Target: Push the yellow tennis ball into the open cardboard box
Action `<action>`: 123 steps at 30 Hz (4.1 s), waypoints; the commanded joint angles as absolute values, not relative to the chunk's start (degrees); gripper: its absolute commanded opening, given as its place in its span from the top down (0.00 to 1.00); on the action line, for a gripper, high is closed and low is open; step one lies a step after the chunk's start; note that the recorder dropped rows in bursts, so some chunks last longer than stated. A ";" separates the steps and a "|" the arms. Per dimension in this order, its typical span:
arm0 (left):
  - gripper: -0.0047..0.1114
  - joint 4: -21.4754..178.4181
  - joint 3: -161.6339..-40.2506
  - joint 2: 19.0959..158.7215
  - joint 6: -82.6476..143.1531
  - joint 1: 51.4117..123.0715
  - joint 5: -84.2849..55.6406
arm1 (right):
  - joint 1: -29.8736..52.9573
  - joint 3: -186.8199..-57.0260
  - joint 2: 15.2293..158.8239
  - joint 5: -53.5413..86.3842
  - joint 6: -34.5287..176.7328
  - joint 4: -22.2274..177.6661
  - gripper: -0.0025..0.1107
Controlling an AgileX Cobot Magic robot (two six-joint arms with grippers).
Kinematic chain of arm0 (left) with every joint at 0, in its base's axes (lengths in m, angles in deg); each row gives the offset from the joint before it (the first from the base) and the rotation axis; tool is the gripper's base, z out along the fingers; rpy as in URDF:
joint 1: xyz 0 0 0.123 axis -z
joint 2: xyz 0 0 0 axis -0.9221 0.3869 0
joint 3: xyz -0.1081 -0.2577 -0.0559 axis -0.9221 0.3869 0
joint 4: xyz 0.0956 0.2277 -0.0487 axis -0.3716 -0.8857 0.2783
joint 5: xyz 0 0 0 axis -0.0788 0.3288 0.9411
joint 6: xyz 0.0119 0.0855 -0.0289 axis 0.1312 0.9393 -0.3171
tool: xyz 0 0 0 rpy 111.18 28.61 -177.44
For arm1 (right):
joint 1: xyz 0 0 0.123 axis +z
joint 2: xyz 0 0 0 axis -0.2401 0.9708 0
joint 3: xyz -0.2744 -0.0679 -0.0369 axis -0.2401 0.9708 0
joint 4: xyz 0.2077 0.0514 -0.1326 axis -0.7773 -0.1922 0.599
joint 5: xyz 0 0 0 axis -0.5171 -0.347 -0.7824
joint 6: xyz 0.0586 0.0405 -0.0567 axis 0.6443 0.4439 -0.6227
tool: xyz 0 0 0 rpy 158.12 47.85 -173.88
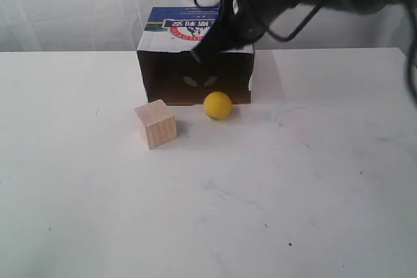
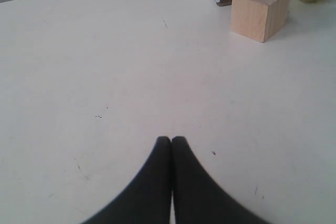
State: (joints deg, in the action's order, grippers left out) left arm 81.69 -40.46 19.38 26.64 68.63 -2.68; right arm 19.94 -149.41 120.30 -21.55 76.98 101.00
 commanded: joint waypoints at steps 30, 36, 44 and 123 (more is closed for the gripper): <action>0.96 81.65 -40.25 19.10 26.21 68.47 -2.77 | 23.16 -97.21 90.91 20.64 88.92 83.47 0.98; 0.96 81.65 -40.25 19.10 26.21 68.47 -2.77 | 21.57 -92.11 90.68 30.28 88.92 81.79 0.98; 0.96 81.65 -40.25 19.10 26.21 68.47 -2.77 | 20.14 -88.85 90.68 30.71 88.92 80.49 0.98; 0.96 81.65 -40.25 19.10 26.21 68.47 -2.77 | -2.58 -57.30 23.77 16.06 88.30 80.49 0.98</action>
